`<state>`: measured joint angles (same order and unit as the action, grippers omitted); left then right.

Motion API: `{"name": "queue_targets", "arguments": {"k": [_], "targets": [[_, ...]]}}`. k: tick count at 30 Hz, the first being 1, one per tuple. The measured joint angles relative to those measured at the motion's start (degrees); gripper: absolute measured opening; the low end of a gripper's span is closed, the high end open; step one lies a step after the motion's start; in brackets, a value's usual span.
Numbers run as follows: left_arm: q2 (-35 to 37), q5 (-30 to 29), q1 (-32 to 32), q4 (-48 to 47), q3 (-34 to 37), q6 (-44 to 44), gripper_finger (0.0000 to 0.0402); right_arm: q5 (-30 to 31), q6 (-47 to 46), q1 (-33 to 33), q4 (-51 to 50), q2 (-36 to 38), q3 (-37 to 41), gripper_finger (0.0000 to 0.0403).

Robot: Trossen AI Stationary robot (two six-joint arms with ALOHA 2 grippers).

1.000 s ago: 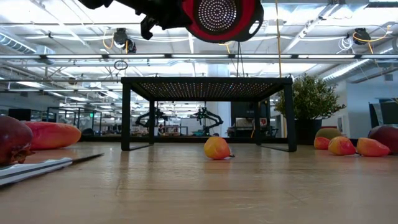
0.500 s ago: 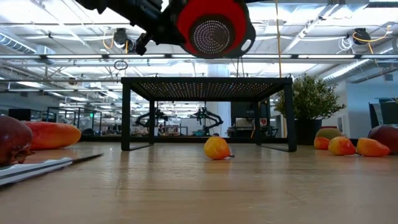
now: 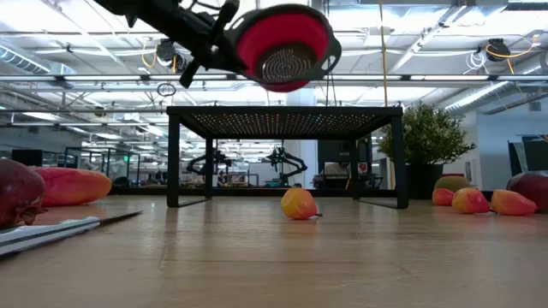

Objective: Pick & Place Fruit
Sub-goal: Put the strainer on the shelf

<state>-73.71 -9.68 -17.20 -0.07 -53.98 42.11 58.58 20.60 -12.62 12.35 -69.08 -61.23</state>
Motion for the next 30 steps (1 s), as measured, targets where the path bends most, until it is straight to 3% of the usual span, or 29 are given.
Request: {"name": "queue_targets", "arguments": {"k": [5, 12, 19, 25, 30], "targets": [[-0.01, 10.95, -2.6, -4.15, 0.0, 4.03, 0.0005, -0.88, -7.28, 0.02, -10.95, 2.89, 0.08, 0.0102], [0.76, 18.93, -3.94, -7.6, 0.0, 7.12, 0.0005, -16.02, -12.9, 0.23, -14.33, 9.55, 5.71, 0.001], [1.55, 27.76, -5.65, -10.67, 0.0, 12.69, 0.0005, -30.21, -15.33, 0.24, -13.91, 16.32, 11.36, 0.0002], [2.55, 30.79, -6.2, -14.33, -0.92, 16.97, 0.0005, -39.68, -8.92, 0.24, -14.01, 20.25, 14.82, 0.0001], [2.05, 27.88, -6.18, -31.94, -9.71, 12.7, 0.0005, -45.42, -7.54, 0.61, -13.91, 23.3, 17.28, 0.0001]]}}
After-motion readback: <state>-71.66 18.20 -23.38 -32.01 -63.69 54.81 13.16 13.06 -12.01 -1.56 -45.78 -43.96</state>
